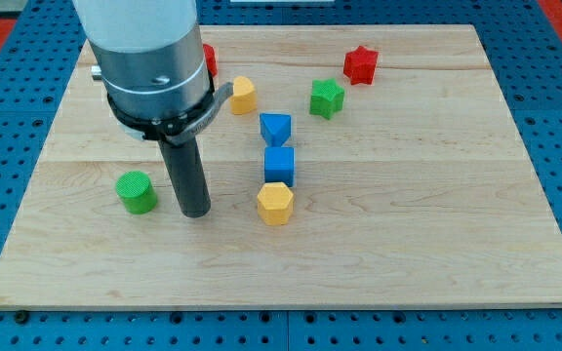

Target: Place the green circle diagonally to the bottom left corner of the yellow hexagon

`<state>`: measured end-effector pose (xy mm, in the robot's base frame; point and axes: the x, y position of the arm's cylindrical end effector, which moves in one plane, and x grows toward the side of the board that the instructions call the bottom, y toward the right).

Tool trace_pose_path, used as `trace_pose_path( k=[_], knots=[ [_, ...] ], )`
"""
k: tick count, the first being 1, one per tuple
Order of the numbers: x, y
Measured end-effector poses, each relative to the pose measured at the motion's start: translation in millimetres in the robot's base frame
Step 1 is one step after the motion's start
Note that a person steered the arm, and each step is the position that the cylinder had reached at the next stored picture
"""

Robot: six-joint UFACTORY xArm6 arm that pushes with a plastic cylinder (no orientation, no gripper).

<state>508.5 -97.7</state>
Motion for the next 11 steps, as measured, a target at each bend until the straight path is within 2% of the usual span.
trace_pose_path(
  k=[2, 3, 4, 5, 6, 7, 9, 11],
  knots=[
    [-36.7, -2.8],
    [-55.7, -35.6],
    [-54.6, -85.0],
    [-30.1, -99.1],
    [-8.3, -91.0],
    [-6.0, -74.3],
    [-27.4, -80.6],
    [-11.4, -46.9]
  ],
)
